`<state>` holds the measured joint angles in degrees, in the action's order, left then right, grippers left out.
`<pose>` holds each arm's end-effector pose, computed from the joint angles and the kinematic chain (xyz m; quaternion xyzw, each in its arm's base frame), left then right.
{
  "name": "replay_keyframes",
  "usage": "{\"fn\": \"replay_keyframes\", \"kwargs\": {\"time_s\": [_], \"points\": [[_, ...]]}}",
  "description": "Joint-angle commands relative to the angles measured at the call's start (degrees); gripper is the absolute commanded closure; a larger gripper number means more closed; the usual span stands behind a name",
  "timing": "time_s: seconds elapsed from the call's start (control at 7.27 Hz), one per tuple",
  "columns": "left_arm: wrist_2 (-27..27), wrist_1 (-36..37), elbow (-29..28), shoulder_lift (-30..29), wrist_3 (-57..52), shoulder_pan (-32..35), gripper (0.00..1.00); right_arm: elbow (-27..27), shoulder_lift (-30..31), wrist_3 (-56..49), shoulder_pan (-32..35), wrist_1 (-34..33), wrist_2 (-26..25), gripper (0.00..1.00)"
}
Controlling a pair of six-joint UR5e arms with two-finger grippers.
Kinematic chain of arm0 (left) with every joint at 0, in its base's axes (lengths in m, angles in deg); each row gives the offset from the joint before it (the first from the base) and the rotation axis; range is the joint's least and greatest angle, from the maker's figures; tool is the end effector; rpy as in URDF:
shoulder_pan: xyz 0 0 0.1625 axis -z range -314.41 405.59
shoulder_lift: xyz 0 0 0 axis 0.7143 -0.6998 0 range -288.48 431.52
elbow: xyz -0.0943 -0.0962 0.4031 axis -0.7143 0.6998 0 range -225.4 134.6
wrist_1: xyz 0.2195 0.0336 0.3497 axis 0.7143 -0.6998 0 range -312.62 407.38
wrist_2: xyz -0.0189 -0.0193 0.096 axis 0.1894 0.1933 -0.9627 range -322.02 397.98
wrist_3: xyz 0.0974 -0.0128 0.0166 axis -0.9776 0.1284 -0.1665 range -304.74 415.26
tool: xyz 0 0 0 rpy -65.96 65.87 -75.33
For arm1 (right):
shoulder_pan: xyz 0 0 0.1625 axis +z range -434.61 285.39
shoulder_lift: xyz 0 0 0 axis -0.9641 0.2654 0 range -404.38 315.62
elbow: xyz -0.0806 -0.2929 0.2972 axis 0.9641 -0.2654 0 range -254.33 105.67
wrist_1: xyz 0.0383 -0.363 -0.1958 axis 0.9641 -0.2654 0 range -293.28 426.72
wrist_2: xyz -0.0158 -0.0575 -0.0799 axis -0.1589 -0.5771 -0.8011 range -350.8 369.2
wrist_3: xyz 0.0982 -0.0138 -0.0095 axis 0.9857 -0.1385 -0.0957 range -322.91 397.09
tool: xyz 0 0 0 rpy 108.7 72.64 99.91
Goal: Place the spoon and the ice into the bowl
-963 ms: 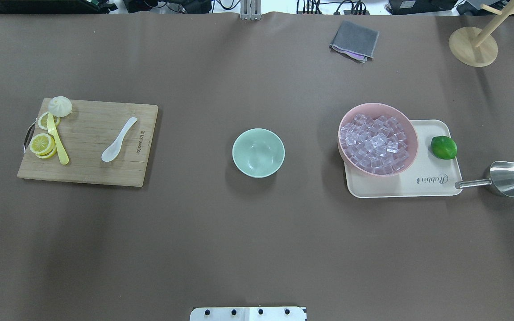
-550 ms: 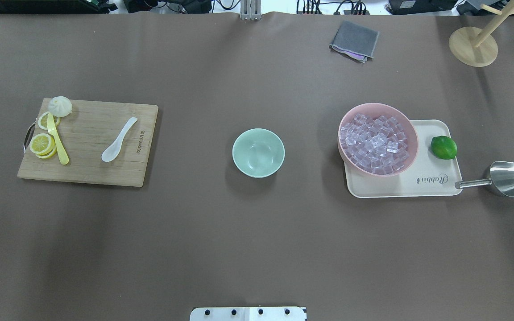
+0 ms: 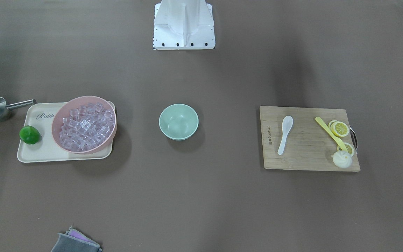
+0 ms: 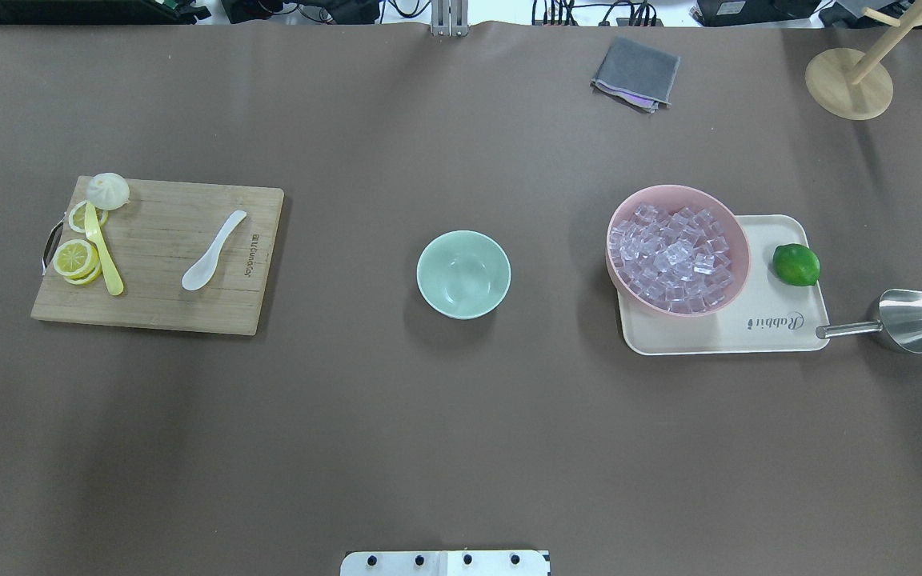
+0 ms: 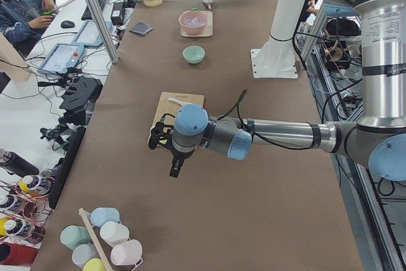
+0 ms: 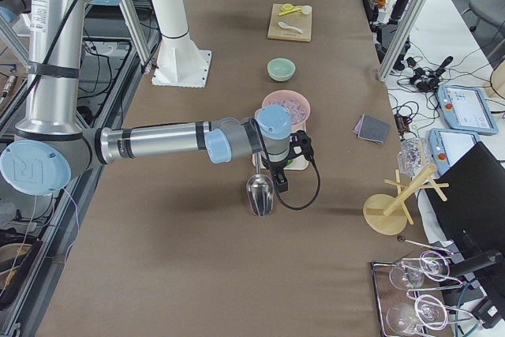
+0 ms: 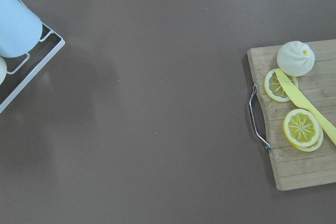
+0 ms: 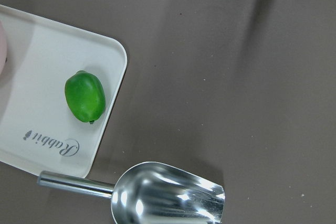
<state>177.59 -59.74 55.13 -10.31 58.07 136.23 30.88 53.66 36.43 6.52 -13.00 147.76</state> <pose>-0.0624 -0.4464 0.5946 0.1457 0.4163 0.0440 0.8964 -0.0106 -0.4483 0.5673 0.1088 -0.4153 -0.1371 0.8927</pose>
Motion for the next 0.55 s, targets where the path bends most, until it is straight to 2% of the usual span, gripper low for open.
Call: {"fn": "replay_keyframes", "kwargs": {"time_s": [0.0, 0.28, 0.41], "points": [[0.05, -0.03, 0.1, 0.0, -0.08, 0.06, 0.02, -0.09, -0.04, -0.31, 0.0, 0.0, 1.53, 0.0], [-0.12, -0.03, -0.51, 0.35, 0.09, 0.06, 0.02, 0.0, 0.05, -0.66, -0.87, 0.44, 3.39, 0.0], [-0.04, 0.06, -0.87, 0.35, 0.09, -0.03, 0.02, -0.09, 0.14, 0.12, -2.45, 4.01, 3.39, 0.0]]}}
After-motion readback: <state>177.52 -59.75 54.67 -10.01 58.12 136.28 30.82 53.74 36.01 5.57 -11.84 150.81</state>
